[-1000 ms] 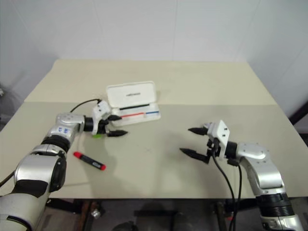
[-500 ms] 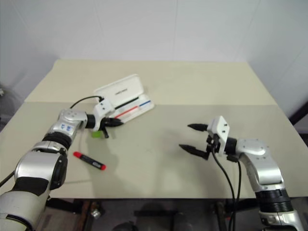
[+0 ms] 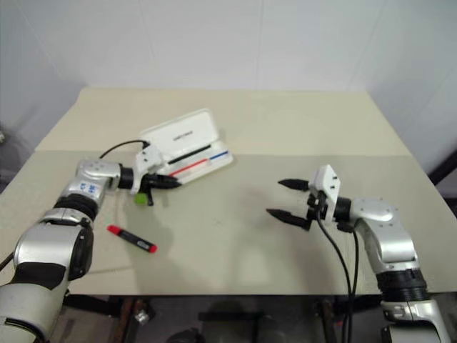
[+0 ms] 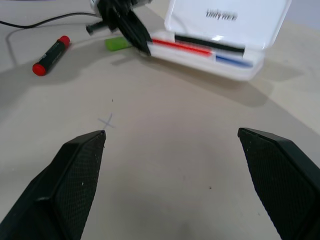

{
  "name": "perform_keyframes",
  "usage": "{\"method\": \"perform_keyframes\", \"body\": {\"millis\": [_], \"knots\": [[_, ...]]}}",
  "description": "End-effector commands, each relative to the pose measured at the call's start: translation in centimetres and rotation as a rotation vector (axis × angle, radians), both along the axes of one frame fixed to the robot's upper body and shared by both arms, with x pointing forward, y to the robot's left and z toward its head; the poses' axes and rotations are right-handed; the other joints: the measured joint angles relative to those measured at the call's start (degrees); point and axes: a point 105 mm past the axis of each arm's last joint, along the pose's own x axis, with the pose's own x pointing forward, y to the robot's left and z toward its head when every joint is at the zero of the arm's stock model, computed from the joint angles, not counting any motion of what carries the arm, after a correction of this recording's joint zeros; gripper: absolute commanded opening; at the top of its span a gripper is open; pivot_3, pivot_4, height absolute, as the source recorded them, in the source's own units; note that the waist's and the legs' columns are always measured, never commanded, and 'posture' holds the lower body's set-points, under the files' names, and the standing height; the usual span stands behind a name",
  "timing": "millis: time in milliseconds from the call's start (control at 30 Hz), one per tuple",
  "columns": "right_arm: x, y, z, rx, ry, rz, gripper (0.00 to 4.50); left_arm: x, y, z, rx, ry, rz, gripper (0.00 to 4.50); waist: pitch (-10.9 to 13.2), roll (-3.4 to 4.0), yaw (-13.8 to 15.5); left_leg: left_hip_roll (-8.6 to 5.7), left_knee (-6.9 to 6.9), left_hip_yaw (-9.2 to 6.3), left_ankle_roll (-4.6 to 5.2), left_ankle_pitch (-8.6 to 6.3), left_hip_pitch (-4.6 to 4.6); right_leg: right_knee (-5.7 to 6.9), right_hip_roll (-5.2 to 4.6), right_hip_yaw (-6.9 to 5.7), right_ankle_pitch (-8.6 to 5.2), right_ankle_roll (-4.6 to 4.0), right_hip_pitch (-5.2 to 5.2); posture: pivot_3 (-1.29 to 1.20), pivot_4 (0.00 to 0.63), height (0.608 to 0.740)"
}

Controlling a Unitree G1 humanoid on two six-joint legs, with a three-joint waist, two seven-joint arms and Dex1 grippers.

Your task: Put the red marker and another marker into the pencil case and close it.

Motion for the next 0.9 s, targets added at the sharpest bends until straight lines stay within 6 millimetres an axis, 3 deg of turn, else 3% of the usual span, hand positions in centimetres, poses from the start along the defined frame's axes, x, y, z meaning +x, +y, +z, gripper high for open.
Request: {"method": "perform_keyframes", "body": {"millis": [33, 200, 367, 633, 900], "knots": [[0.5, 0.5, 0.7, -0.006, -0.037, 0.043, 4.50, -0.4, 0.4, 2.9, -0.016, -0.111, -0.058, 0.02, 0.00, 0.01, 0.01, 0.00, 0.01, 0.00, 0.00, 0.00, 0.00, 0.01, 0.00, 0.00, 0.00, 0.00, 0.00, 0.00, 0.150, 0.740], [1.7, 1.0, 1.4, -0.013, -0.043, 0.088, 4.50, -2.0, 1.2, 3.4, -0.018, -0.171, -0.112, 0.02, 0.02, 0.03, -0.12, 0.00, 0.03, 0.03, 0.01, 0.00, 0.01, 0.05, -0.01, 0.03, 0.00, 0.01, 0.00, 0.00, 0.150, 0.740], [2.5, 0.8, 2.1, -0.031, -0.048, 0.109, 4.50, -4.4, 0.7, 2.7, -0.003, -0.196, -0.131, 0.02, 0.02, 0.04, -0.12, 0.03, 0.04, 0.03, 0.01, -0.01, 0.00, 0.08, -0.02, 0.04, 0.00, 0.00, -0.01, 0.00, 0.150, 0.740], [2.8, -1.6, 3.1, -0.032, -0.047, 0.084, 4.50, -9.3, -3.1, 1.2, -0.012, -0.158, -0.187, 0.02, 0.04, 0.06, 0.08, 0.02, 0.16, 0.02, 0.05, -0.03, -0.02, 0.13, -0.04, 0.06, 0.00, 0.00, 0.00, 0.00, 0.150, 0.740], [2.6, -3.5, 4.0, -0.013, -0.039, 0.047, 4.50, -11.2, -6.2, -1.0, 0.066, -0.112, -0.244, 0.02, 0.04, 0.07, -0.08, 0.02, 0.15, 0.04, 0.02, -0.01, 0.10, 0.21, -0.01, 0.14, 0.00, 0.00, 0.01, 0.00, 0.150, 0.740]]}}
